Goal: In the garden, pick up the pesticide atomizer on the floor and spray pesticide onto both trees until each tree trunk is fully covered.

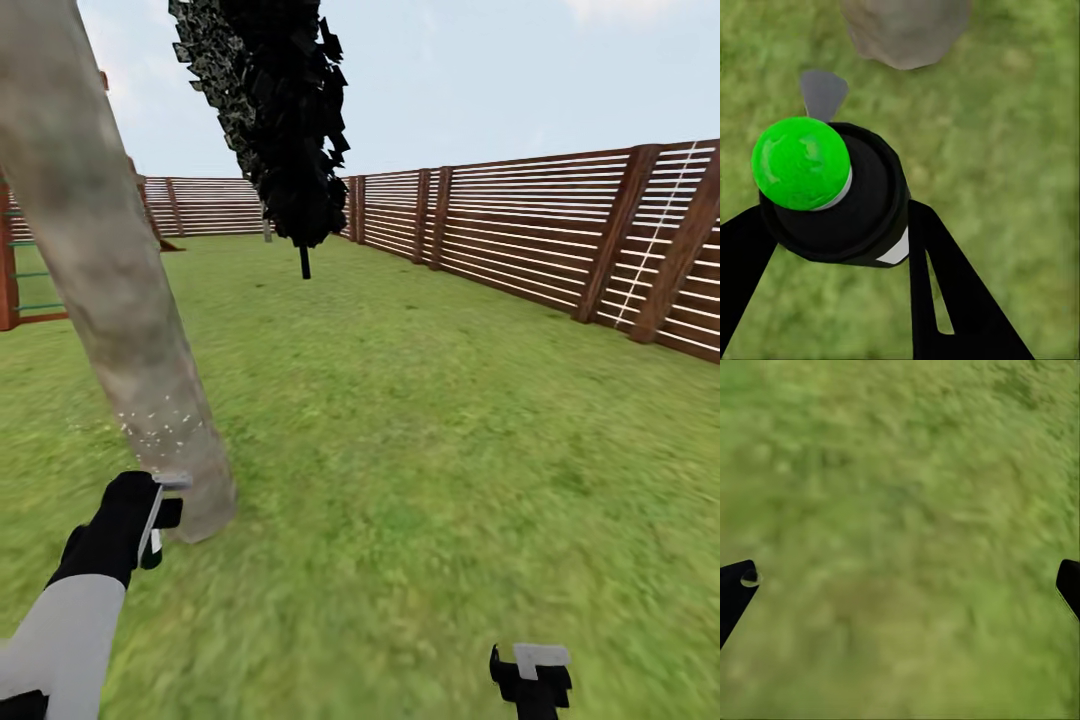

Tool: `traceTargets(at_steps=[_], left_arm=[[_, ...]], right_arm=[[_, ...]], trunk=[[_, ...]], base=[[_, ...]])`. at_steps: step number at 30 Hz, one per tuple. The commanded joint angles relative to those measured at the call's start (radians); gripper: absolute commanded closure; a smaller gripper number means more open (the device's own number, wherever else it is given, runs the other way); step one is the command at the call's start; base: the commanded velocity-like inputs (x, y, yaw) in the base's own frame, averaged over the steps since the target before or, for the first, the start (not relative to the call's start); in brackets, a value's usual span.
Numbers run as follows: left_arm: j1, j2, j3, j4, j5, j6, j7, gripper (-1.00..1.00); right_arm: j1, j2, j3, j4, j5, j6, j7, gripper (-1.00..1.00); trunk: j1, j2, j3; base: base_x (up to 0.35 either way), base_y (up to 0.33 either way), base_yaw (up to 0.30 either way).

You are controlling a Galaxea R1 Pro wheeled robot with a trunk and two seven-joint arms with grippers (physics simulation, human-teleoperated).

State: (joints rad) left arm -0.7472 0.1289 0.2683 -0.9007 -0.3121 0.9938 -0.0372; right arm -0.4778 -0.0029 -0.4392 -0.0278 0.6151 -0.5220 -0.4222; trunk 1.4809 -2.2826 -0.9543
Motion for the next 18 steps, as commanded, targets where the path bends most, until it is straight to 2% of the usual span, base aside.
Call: traceTargets(at_steps=[1,3,5,8,11,15,18], left_arm=[[0.002,0.012,0.007,0.002,-0.004,0.003,-0.005,1.0],[0.027,0.044,0.016,0.004,-0.004,0.001,-0.006,1.0],[0.037,0.053,0.016,0.005,-0.004,0.001,-0.005,1.0],[0.042,0.04,0.015,0.006,0.004,0.003,-0.01,1.0],[0.043,0.018,0.013,0.005,0.004,0.001,-0.008,1.0],[0.043,0.0,0.013,0.008,0.001,-0.042,-0.003,1.0],[0.043,-0.002,0.013,0.061,-0.005,-0.068,-0.003,1.0]], right_arm=[[-0.001,0.0,-0.007,0.002,0.011,-0.003,-0.004,-1.0],[-0.001,0.0,-0.007,0.001,0.011,-0.003,-0.004,-1.0],[-0.001,0.0,-0.007,0.001,0.011,-0.003,-0.004,-1.0],[-0.001,0.002,-0.007,0.002,0.011,-0.003,-0.003,-1.0],[-0.001,0.004,-0.006,0.002,0.011,-0.003,-0.003,-1.0],[-0.001,0.004,-0.006,0.002,0.012,-0.003,-0.003,-1.0],[-0.001,0.004,-0.006,0.002,0.012,-0.003,-0.003,-1.0]], trunk=[[0.0,0.0,-0.001],[0.0,0.0,-0.001],[0.0,0.0,-0.001],[0.0,0.0,-0.001],[0.0,0.0,-0.001],[0.0,0.0,-0.001],[0.0,0.0,-0.001]], base=[[0.244,-0.176,0.001],[0.23,-0.15,0.0],[0.097,-0.053,0.0],[0.015,-0.008,0.067],[0.011,-0.022,0.238],[0.148,-0.202,0.235],[0.216,-0.214,0.031]])
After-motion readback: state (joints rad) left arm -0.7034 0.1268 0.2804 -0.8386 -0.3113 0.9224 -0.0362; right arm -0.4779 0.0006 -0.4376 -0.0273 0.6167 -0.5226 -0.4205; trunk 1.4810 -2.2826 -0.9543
